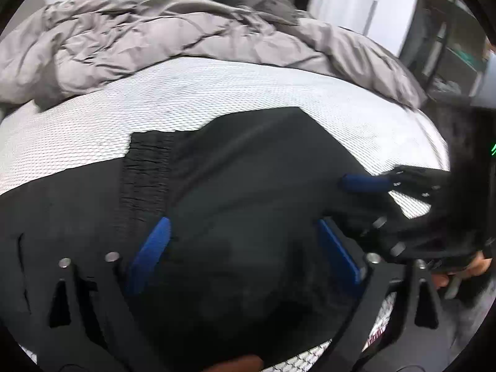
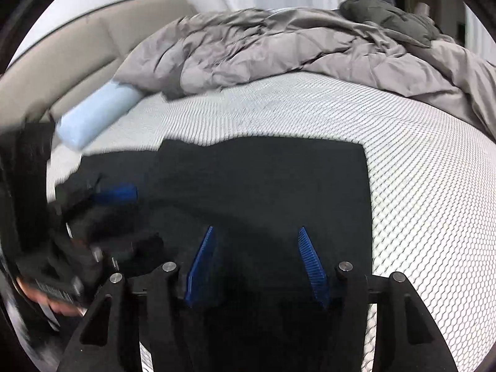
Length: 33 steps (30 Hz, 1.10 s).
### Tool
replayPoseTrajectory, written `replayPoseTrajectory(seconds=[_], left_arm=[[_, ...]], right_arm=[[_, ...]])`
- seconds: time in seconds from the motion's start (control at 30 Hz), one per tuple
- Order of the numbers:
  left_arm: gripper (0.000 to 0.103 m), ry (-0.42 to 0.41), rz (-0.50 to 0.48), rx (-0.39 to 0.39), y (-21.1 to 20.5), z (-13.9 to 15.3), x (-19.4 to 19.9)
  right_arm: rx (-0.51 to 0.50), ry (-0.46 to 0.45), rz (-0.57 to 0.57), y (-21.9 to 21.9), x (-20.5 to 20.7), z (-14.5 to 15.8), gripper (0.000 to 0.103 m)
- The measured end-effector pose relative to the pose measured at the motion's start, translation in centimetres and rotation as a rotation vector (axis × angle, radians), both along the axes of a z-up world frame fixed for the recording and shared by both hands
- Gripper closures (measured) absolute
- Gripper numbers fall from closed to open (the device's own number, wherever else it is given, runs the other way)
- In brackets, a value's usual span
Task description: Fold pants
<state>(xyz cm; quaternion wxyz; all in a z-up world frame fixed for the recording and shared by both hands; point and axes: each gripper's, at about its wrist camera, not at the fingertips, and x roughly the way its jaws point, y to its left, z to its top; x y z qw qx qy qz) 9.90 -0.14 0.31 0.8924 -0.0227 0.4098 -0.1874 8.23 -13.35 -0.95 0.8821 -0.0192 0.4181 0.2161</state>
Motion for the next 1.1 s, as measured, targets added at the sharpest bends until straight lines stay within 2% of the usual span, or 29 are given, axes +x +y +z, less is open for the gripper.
replayPoseTrajectory(seconds=[0.03,0.07,0.13,0.2,0.33,0.43,0.53,0.57,0.7,0.77,0.83,0.9,0.97,1.1], left_arm=[[0.022,0.013,-0.028,-0.009,-0.2,-0.6,0.0],[0.025,0.035,-0.041,-0.009,-0.3,-1.5,0.1],[0.035,0.023,-0.058,0.059,-0.7,-2.9,-0.2],[0.035,-0.012,-0.090,0.101,-0.6,-3.1,-0.9],[0.035,0.009,-0.096,0.080,0.7,-3.3,-1.3],[0.038,0.009,-0.086,0.068,1.3,-2.5,-1.9],[0.038,-0.014,-0.061,-0.020,2.2,-0.3,-1.6],[0.038,-0.017,-0.047,-0.027,2.3,0.2,-0.9],[0.041,0.039,-0.007,0.030,1.6,-0.8,2.8],[0.044,0.064,-0.021,0.088,1.2,-2.4,3.7],[0.045,0.051,-0.037,0.109,1.2,-2.4,3.5],[0.045,0.046,-0.041,0.114,1.6,-2.3,3.1],[0.045,0.043,-0.022,0.127,2.2,-2.6,2.7],[0.045,0.041,-0.009,0.102,2.8,-2.1,2.4]], right_arm=[[-0.017,0.004,0.028,0.2,-0.4,-0.6,0.045],[-0.029,0.007,0.046,0.5,-0.6,-1.0,0.045],[-0.067,0.005,0.080,0.9,-0.9,-2.4,0.046],[-0.126,0.000,0.091,0.7,-0.9,-3.6,0.046],[-0.229,-0.048,-0.001,-2.2,-1.5,-3.7,0.046],[-0.188,-0.024,-0.066,-4.6,-1.4,-3.5,0.046],[-0.135,-0.055,-0.060,-4.6,-1.6,-2.3,0.046],[-0.096,-0.069,-0.041,-4.2,-1.5,-1.6,0.046],[0.011,-0.051,0.011,-1.3,0.9,-0.3,0.046],[-0.008,0.001,0.023,0.5,2.6,-1.2,0.046],[-0.067,0.061,0.020,1.8,4.1,-3.2,0.046],[-0.132,0.069,0.025,2.0,4.3,-4.2,0.048],[-0.201,0.037,-0.008,1.1,3.7,-4.0,0.048],[-0.192,0.052,-0.116,-2.6,3.3,-4.0,0.048]])
